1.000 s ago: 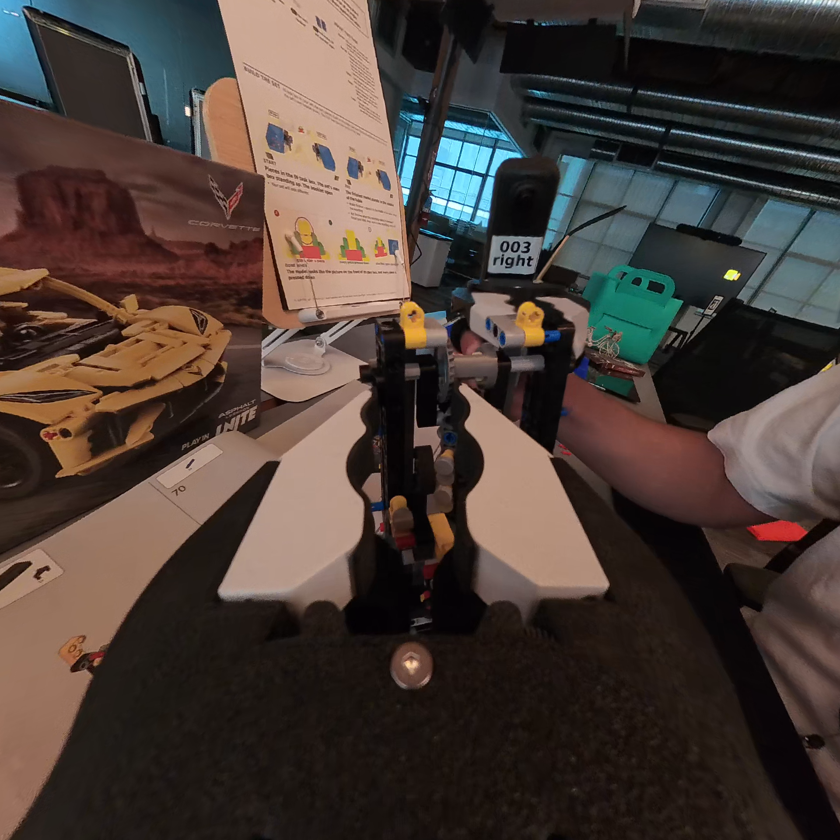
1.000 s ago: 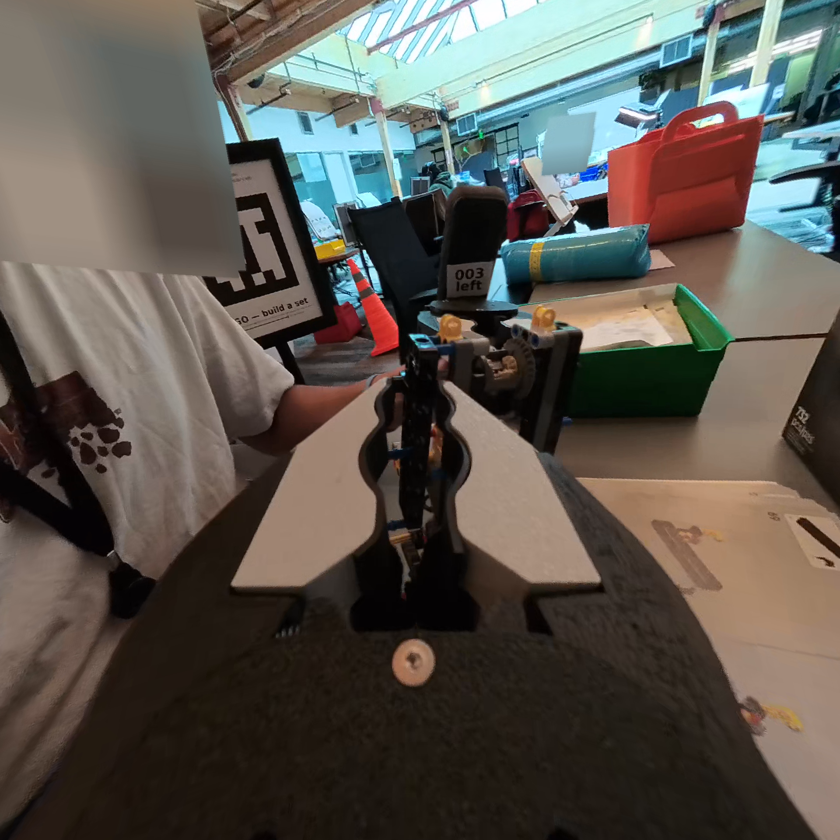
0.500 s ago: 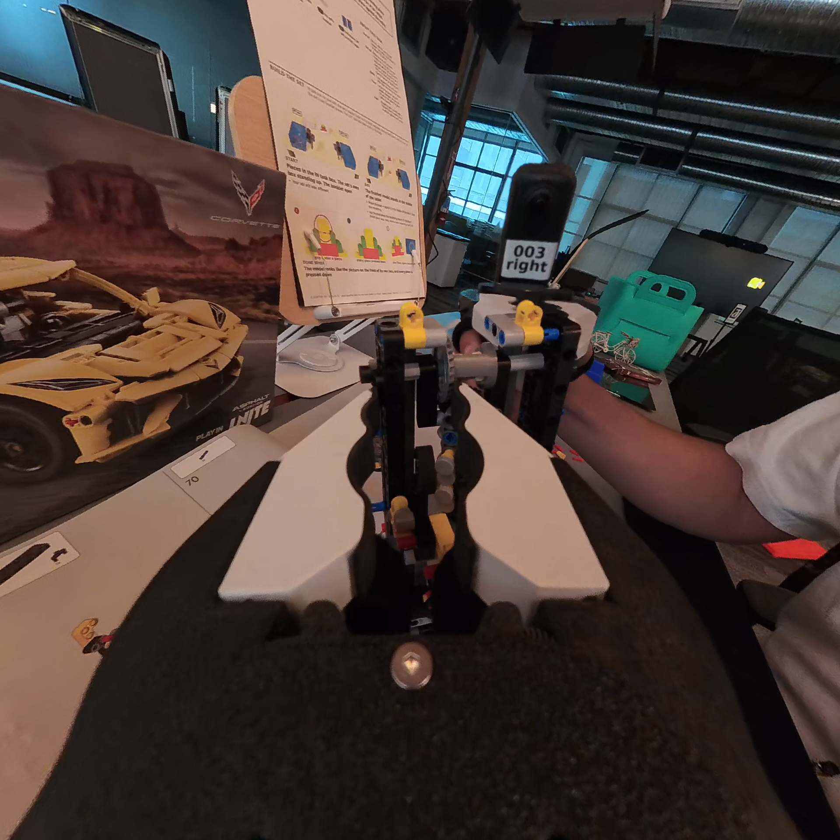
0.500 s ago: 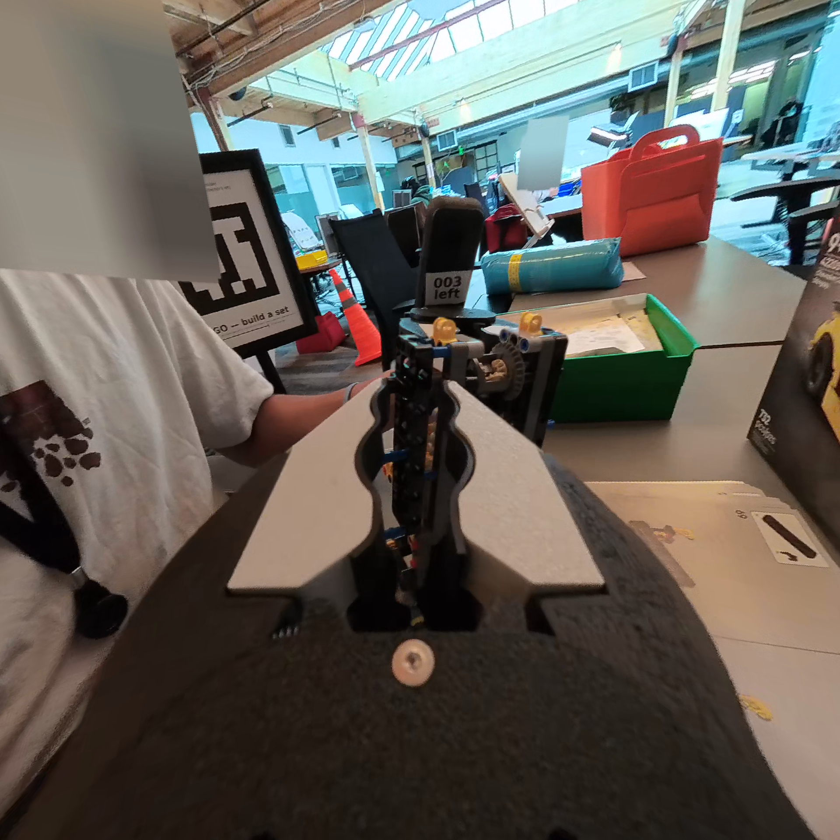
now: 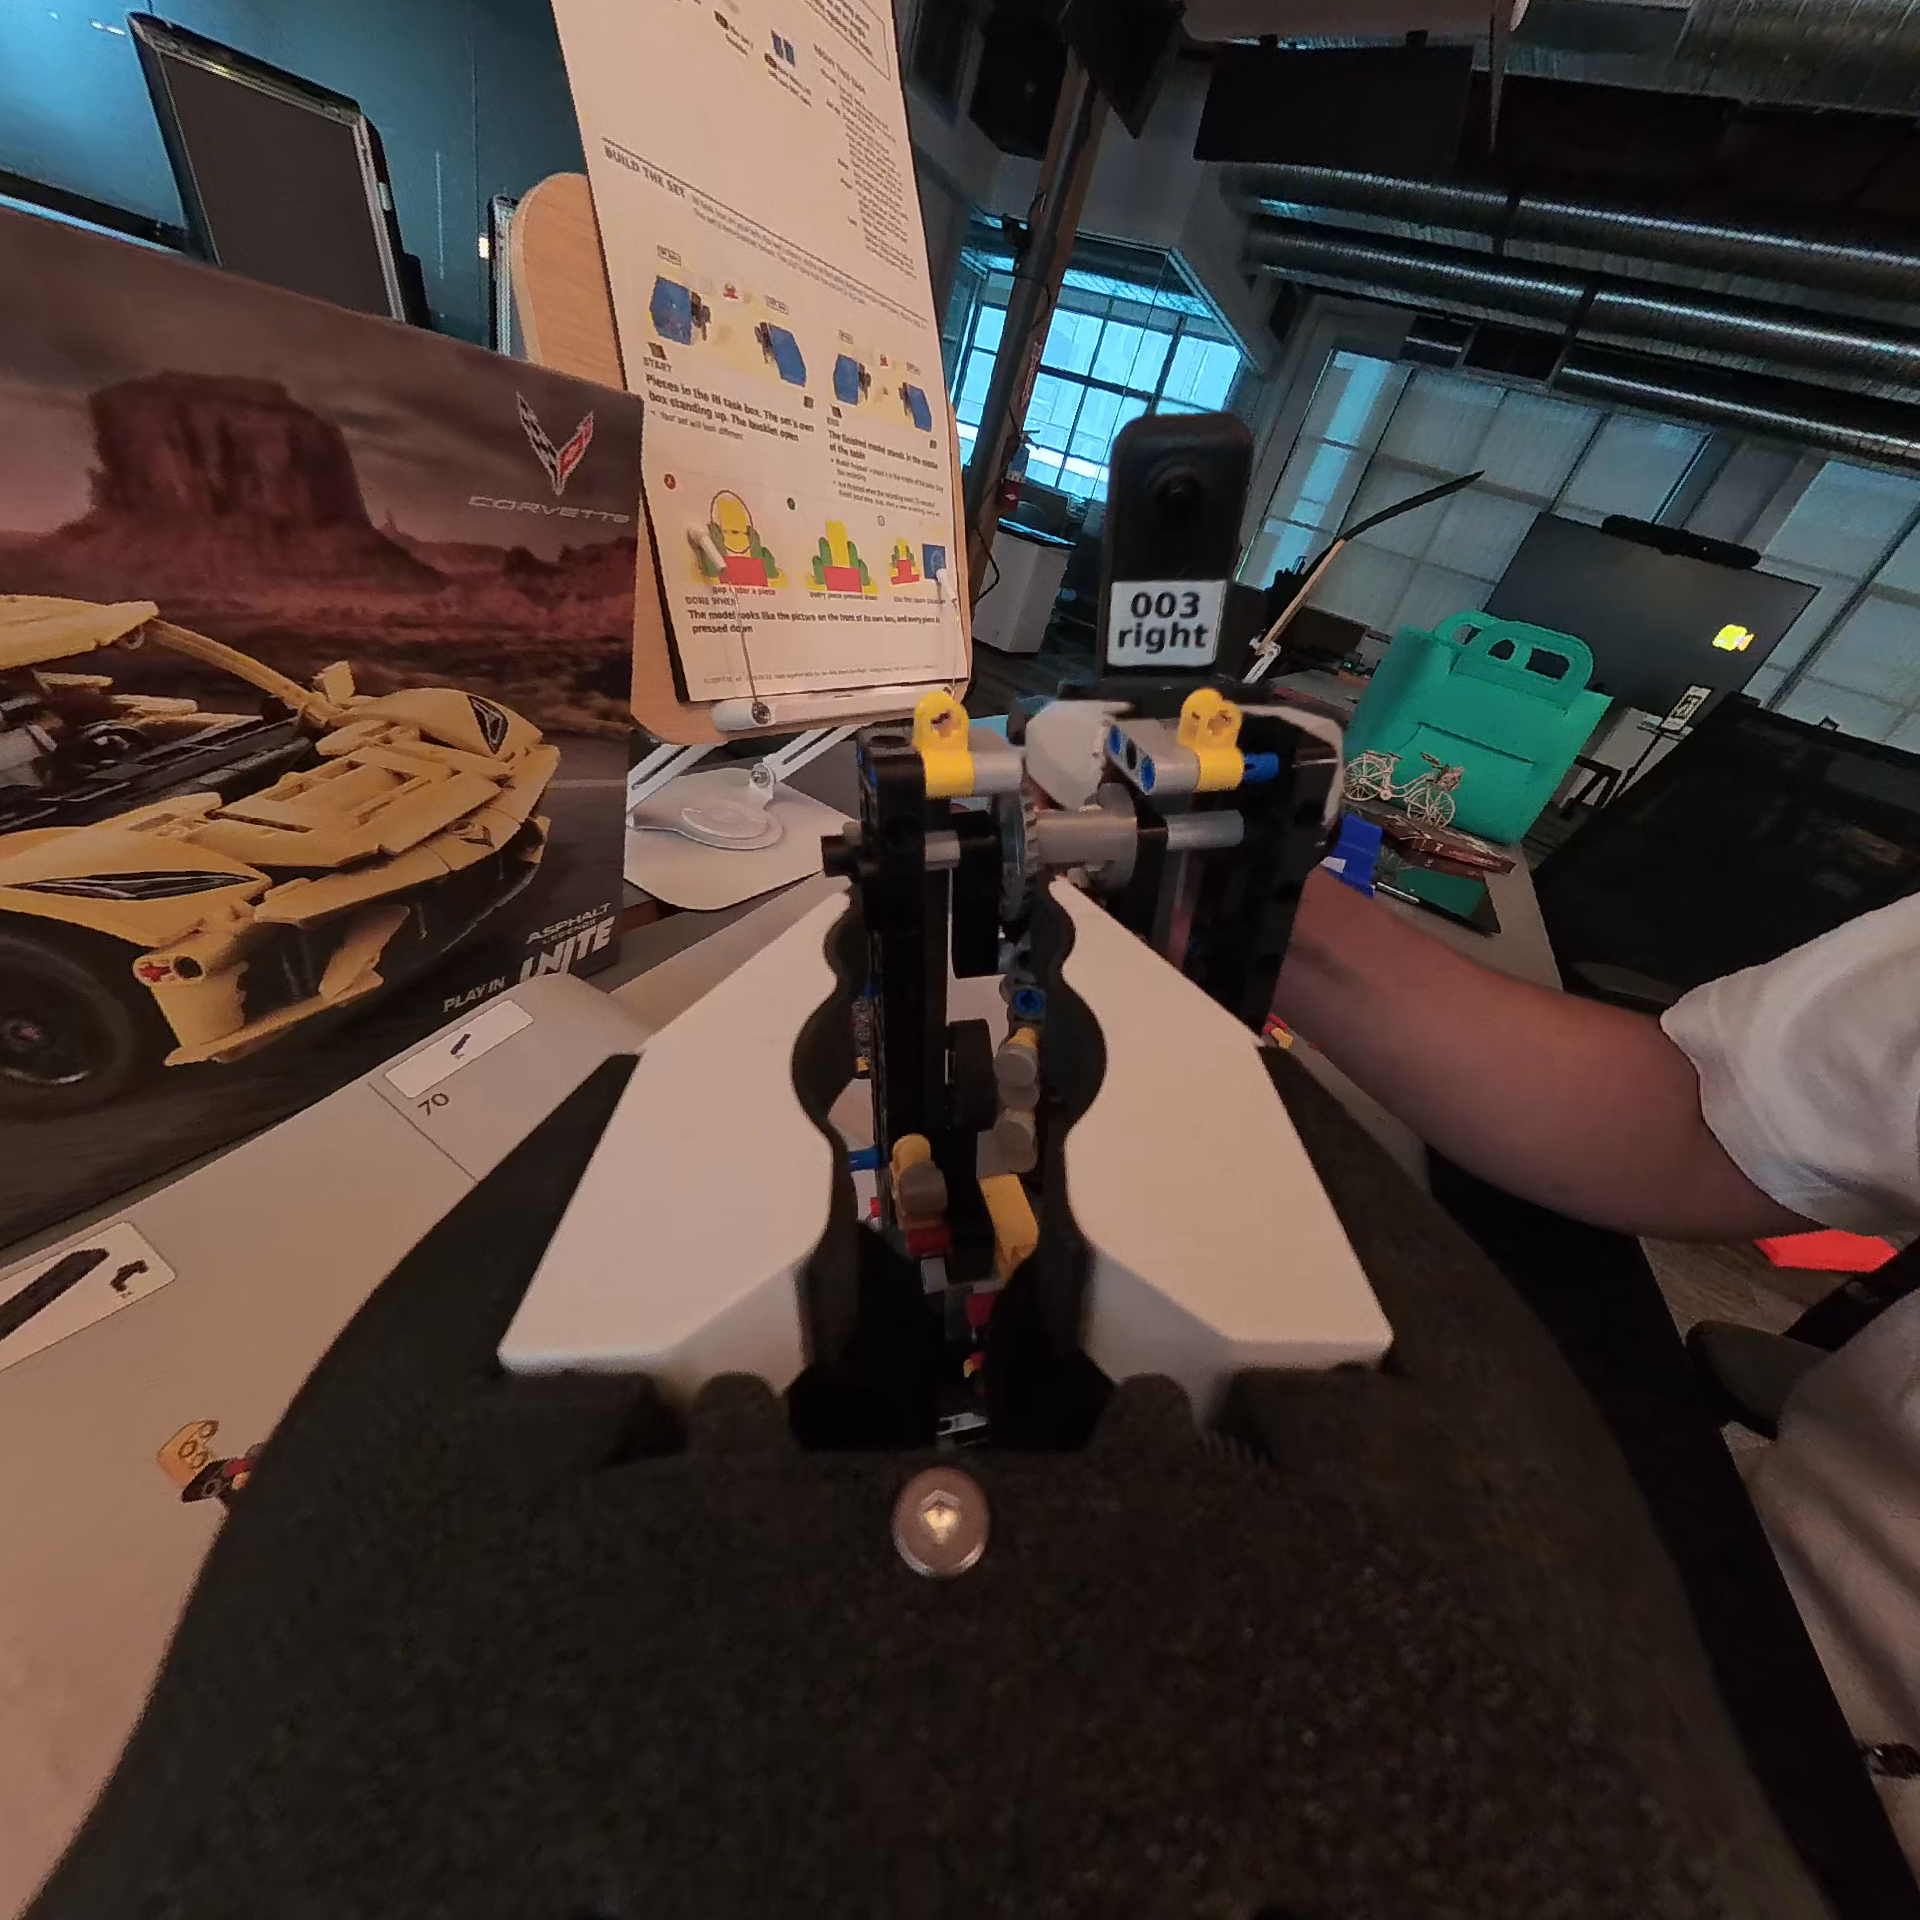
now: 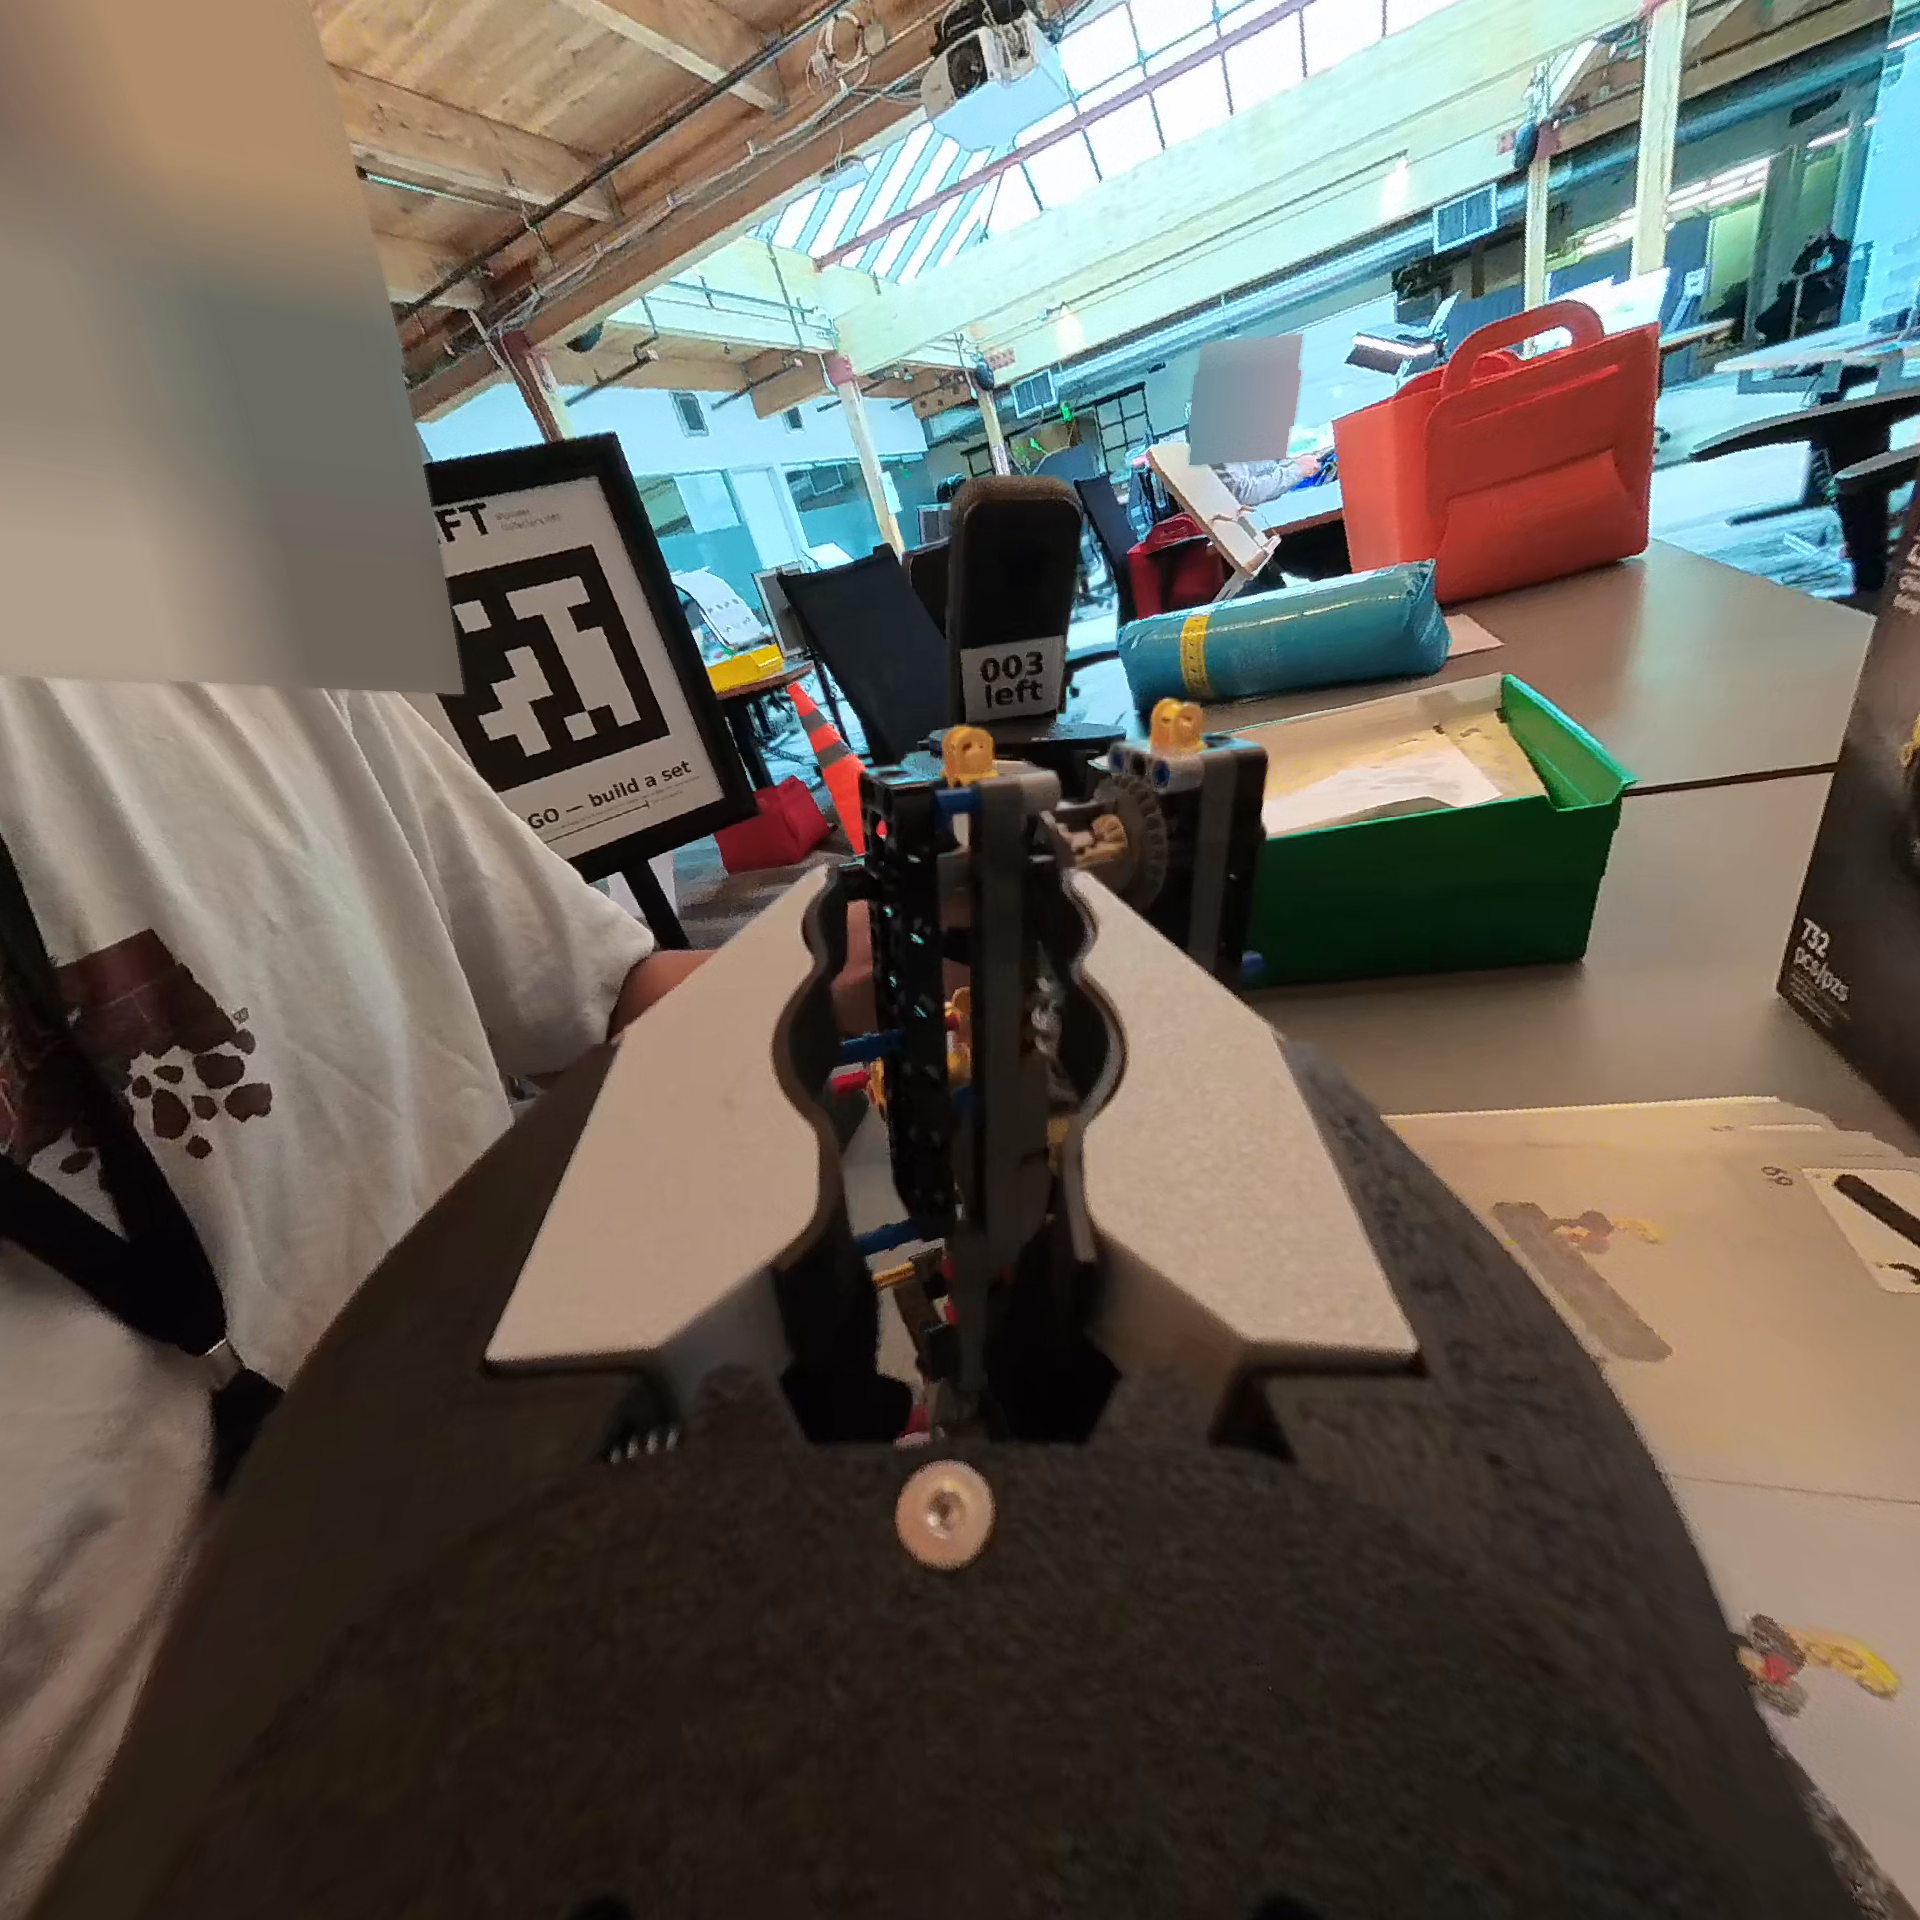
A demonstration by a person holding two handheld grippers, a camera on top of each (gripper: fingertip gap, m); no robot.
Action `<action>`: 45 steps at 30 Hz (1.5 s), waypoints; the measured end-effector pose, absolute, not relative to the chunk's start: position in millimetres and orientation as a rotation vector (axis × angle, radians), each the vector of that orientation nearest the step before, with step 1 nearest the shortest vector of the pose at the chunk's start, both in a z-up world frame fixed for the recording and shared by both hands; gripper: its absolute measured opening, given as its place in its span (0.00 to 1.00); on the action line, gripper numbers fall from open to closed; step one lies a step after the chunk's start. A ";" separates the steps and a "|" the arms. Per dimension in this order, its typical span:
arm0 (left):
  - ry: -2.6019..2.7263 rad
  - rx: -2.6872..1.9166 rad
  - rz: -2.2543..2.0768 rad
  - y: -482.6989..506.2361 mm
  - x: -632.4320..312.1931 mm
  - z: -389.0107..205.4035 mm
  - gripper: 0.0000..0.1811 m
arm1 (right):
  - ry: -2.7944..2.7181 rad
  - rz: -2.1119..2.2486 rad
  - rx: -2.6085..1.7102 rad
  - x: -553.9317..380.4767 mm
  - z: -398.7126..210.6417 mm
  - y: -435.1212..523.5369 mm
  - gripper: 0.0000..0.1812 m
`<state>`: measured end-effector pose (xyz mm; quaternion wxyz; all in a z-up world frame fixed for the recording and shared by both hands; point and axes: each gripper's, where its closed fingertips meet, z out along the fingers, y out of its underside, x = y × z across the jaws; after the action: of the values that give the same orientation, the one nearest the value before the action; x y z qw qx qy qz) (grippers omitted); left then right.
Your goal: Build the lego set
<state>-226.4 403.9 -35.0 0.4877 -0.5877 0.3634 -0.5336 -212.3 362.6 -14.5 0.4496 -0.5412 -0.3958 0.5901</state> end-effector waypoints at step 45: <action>0.972 -1.462 -1.282 397.1 -211.5 -33.6 0.16 | -1.211 1.491 -1.245 -219.0 -5.0 356.4 0.18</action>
<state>-211.5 397.1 -33.6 0.4652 -0.5954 0.3959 -0.5219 -219.0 356.4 -5.0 0.4133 -0.4952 -0.4817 0.5932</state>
